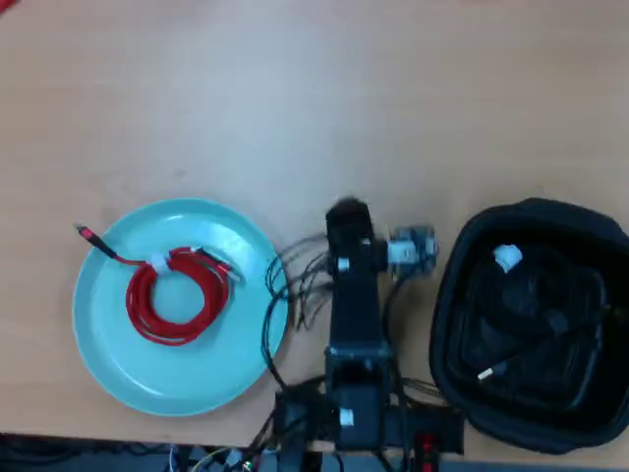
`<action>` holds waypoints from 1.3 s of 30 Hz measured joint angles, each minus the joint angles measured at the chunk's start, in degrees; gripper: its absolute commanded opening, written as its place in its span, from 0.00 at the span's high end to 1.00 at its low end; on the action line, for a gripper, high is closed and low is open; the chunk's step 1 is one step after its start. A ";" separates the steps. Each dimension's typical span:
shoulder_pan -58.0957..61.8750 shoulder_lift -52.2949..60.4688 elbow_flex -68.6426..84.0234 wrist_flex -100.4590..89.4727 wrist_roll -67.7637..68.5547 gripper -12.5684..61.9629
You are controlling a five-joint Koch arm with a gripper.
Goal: Put a black charging cable in a black bowl and put a red charging cable in a green bowl
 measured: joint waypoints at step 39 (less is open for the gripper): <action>2.81 1.41 24.79 -39.29 13.01 0.46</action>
